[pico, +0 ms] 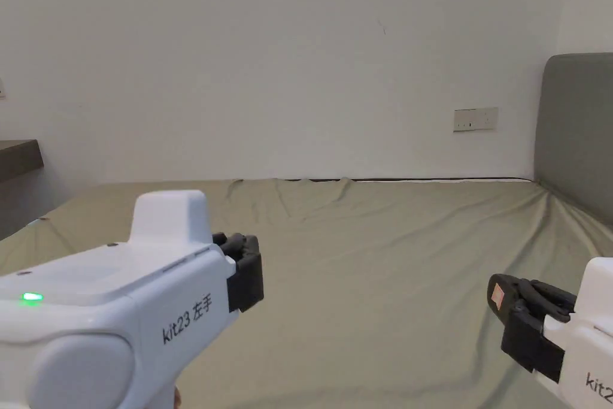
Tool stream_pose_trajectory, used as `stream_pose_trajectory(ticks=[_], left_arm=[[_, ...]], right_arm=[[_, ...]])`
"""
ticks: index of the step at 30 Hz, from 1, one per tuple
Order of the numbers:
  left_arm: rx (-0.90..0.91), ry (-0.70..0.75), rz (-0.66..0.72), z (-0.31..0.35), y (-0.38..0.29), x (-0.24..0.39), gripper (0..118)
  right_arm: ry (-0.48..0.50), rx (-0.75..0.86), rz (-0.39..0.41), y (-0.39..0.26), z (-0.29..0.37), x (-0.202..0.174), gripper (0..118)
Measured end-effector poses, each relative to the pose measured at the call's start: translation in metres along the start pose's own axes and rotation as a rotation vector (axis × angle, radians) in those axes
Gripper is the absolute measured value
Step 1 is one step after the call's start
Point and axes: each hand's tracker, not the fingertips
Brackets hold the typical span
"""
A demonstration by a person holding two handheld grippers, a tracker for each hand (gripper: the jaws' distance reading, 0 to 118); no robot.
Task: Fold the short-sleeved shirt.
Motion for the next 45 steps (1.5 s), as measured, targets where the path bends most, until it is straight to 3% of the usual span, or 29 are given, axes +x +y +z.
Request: stream_pose_trajectory(ticks=[2,4,10,26,27,28,29,30,31,32,33,34,35,36,37,38,39,41,45], left_arm=[[-0.089,-0.004,0.026,-0.007,-0.030,0.010,2],[-0.158,-0.035,0.039,-0.010,-0.048,0.014,2],[-0.125,0.037,0.023,0.006,-0.048,0.021,2],[-0.121,0.075,0.007,0.026,-0.053,0.026,5],[-0.119,0.072,0.008,0.026,-0.053,0.026,11],[-0.121,0.070,0.018,0.025,-0.052,0.027,36],[-0.131,0.077,0.061,0.023,-0.051,0.026,68],[-0.143,0.080,0.087,0.021,-0.052,0.024,104],[-0.146,0.080,0.096,0.017,-0.053,0.023,114],[-0.121,0.070,0.063,0.025,-0.056,0.024,112],[-0.087,0.069,0.028,0.026,-0.056,0.026,115],[-0.081,0.065,0.019,0.026,-0.060,0.023,117],[-0.073,0.058,0.008,0.027,-0.062,0.023,117],[-0.058,0.043,-0.009,0.029,-0.064,0.023,117],[-0.029,0.016,-0.013,0.031,-0.066,0.023,117],[-0.016,-0.010,-0.018,0.031,-0.063,0.028,117],[-0.001,-0.044,-0.009,0.032,-0.065,0.028,117],[0.029,-0.073,0.045,0.033,-0.071,0.026,117],[0.034,-0.158,0.179,0.025,-0.081,0.022,117]], right_arm=[[-0.001,-0.012,0.032,-0.008,0.009,0.002,0],[-0.019,-0.035,0.116,-0.014,0.014,0.004,0],[-0.041,-0.035,0.074,-0.019,0.023,0.012,0],[-0.079,-0.038,0.076,-0.027,0.033,0.008,0],[-0.083,-0.042,0.079,-0.026,0.033,0.008,0],[-0.087,-0.049,0.073,-0.026,0.033,0.009,15],[-0.085,-0.059,0.074,-0.024,0.032,0.010,44],[-0.086,-0.066,0.074,-0.024,0.031,0.011,81],[-0.088,-0.073,0.075,-0.024,0.030,0.012,118],[-0.089,-0.105,0.076,-0.025,0.031,0.013,118],[-0.141,0.127,0.216,-0.011,0.040,0.012,118],[-0.094,-0.069,0.057,-0.023,0.035,0.015,118],[-0.119,-0.072,0.065,-0.024,0.036,0.016,118],[-0.090,-0.014,0.125,-0.017,0.035,0.015,118],[-0.110,-0.079,0.033,-0.019,0.033,0.018,118],[-0.115,-0.034,0.075,-0.013,0.032,0.016,118],[-0.160,-0.081,0.010,-0.019,0.033,0.016,118],[-0.175,-0.041,0.026,-0.017,0.035,0.016,118],[-0.188,-0.026,-0.044,-0.017,0.038,0.019,118]])
